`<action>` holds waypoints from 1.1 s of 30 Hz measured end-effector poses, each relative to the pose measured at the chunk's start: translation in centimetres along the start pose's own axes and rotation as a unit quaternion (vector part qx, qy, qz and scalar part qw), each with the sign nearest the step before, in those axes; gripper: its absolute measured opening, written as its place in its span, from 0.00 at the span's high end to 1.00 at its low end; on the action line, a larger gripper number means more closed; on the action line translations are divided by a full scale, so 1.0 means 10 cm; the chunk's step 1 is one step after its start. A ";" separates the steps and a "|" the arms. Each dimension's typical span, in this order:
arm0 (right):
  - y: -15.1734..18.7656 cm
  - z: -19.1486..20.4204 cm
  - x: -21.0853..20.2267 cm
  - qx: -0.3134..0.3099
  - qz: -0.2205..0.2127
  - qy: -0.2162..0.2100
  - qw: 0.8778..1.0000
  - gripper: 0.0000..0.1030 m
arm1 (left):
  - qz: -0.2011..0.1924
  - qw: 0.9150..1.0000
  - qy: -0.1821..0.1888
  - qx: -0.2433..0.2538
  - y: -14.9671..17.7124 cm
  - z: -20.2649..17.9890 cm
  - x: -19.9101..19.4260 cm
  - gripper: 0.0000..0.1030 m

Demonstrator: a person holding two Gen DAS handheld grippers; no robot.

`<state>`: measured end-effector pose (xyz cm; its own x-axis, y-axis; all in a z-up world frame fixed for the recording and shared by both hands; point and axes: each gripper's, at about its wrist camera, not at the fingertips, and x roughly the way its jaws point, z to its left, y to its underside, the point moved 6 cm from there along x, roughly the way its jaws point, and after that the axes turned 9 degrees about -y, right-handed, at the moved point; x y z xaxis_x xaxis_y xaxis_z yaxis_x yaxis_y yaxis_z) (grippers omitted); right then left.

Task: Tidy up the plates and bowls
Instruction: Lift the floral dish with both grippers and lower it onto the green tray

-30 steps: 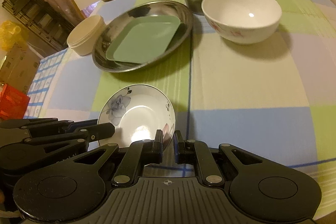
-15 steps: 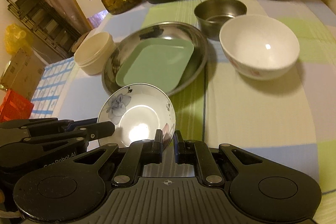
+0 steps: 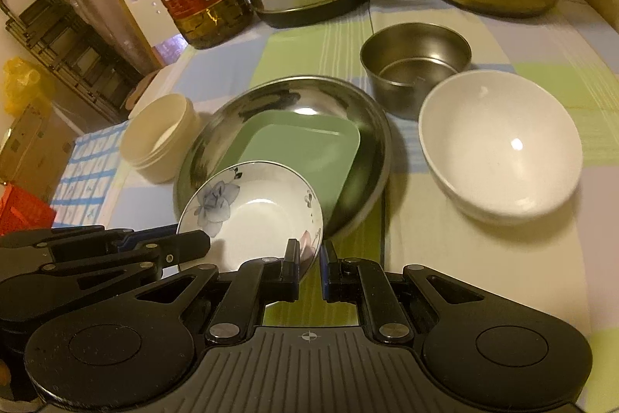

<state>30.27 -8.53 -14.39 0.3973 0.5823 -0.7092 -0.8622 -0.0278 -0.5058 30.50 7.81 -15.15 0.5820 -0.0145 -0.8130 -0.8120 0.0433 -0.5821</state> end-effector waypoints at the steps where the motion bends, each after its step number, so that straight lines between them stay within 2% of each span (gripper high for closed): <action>1: -0.04 -0.01 0.03 0.000 0.000 0.001 1.000 0.90 | 0.000 1.000 -0.001 0.000 -0.03 0.01 0.03 0.89; 14: -0.38 -0.09 0.44 0.001 0.011 0.009 1.000 0.90 | 0.013 1.000 -0.007 -0.006 -0.29 0.17 0.42 0.89; 33: -0.51 -0.24 0.76 0.014 0.035 0.017 0.999 0.90 | 0.041 0.999 -0.007 -0.007 -0.39 0.24 0.77 0.89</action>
<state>38.48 -5.86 -18.36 0.3460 0.5527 -0.7582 -0.8965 -0.0435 -0.4408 38.23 9.94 -19.10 0.5142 0.0034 -0.8576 -0.8573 0.0306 -0.5139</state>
